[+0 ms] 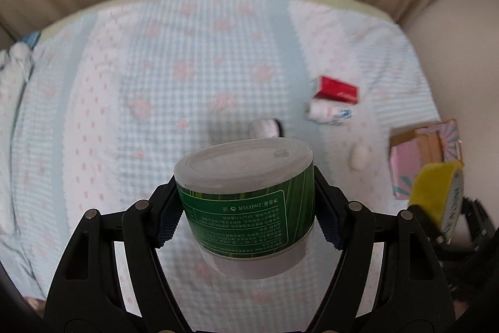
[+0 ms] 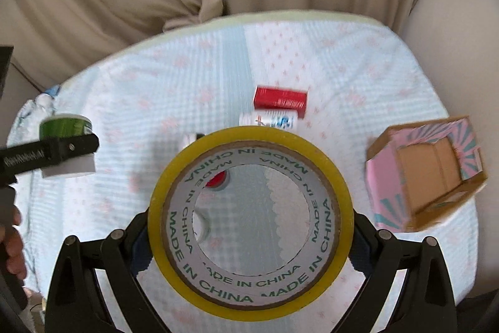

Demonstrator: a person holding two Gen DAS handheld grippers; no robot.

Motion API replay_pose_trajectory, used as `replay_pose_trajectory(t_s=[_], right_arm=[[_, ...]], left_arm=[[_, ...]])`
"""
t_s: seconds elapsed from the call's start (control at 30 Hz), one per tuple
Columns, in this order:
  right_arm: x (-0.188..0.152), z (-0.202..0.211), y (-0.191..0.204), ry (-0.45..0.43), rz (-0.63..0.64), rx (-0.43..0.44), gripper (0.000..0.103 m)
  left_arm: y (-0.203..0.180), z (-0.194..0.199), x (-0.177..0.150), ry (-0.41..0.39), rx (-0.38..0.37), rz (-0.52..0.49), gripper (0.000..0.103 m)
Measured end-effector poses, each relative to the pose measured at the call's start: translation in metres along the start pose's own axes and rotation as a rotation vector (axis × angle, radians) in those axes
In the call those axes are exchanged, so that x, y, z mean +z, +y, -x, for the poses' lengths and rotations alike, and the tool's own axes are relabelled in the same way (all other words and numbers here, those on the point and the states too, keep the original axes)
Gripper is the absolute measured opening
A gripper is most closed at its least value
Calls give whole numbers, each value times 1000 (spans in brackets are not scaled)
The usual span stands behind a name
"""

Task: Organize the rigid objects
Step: 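Carry the green jar with the left tool while the right tool carries the tape toward the pink box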

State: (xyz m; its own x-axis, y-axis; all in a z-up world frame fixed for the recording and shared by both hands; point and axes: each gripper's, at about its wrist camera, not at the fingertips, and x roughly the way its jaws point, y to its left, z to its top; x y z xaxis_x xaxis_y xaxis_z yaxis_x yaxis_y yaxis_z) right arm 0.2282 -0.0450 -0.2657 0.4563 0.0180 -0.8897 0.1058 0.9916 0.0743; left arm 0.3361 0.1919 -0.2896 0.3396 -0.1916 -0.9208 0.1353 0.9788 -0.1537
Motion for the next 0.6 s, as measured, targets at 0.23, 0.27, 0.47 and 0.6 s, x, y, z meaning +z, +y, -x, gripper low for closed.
replay_pose_trajectory(t_s=[0.23, 0.27, 0.47, 0.6], right_arm=[[23, 89, -33, -85, -7, -8, 97], [25, 99, -40, -99, -3, -20, 97], [43, 141, -104, -125, -54, -23, 97], [52, 153, -159, -128, -46, -51, 97]], left_arm=[[-47, 62, -2, -86, -55, -62, 70], [-55, 66, -3, -94, -63, -74, 70], [-122, 83, -6, -118, -101, -131, 70], [-181, 86, -10, -130, -120, -152, 70]])
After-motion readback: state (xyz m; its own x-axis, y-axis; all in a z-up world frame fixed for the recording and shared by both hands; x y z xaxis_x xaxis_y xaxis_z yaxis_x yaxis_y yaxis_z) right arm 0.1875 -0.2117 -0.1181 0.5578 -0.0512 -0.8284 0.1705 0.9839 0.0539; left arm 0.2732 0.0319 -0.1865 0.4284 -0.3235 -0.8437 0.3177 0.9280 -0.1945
